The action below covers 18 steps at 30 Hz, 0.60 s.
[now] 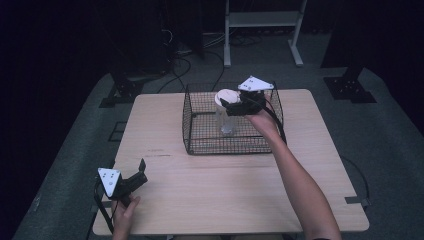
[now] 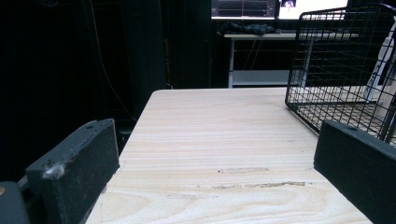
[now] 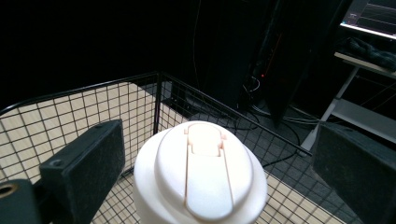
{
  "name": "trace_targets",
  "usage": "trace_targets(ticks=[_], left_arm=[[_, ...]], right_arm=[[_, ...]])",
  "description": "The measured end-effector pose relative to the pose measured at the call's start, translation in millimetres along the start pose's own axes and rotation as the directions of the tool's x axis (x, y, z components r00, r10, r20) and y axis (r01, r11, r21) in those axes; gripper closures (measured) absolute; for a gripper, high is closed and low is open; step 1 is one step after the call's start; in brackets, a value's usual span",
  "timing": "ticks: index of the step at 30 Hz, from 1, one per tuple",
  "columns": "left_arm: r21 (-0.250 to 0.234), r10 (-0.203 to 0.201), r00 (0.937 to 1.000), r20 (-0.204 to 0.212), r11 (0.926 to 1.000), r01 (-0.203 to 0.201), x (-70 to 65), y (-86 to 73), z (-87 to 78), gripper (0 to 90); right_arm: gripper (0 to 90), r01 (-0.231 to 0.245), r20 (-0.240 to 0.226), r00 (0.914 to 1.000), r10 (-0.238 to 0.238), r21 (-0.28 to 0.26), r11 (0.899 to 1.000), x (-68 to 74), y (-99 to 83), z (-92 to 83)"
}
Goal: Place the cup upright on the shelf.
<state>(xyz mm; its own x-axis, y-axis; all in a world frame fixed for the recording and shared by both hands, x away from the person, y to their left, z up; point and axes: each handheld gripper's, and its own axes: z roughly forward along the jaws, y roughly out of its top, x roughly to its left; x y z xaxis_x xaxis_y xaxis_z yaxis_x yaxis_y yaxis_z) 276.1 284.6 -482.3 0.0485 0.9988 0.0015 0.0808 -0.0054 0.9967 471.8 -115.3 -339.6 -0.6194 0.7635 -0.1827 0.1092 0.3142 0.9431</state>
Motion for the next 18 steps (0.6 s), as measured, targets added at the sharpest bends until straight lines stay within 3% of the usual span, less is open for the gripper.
trace_targets(ticks=[18], left_arm=[[0.000,0.007,1.0000,0.001,1.0000,-0.007,-0.4,0.0,-0.4,0.0]], right_arm=[[2.4,0.020,0.017,0.9997,-0.020,0.004,1.000,-7.0,-0.2,-29.2]])
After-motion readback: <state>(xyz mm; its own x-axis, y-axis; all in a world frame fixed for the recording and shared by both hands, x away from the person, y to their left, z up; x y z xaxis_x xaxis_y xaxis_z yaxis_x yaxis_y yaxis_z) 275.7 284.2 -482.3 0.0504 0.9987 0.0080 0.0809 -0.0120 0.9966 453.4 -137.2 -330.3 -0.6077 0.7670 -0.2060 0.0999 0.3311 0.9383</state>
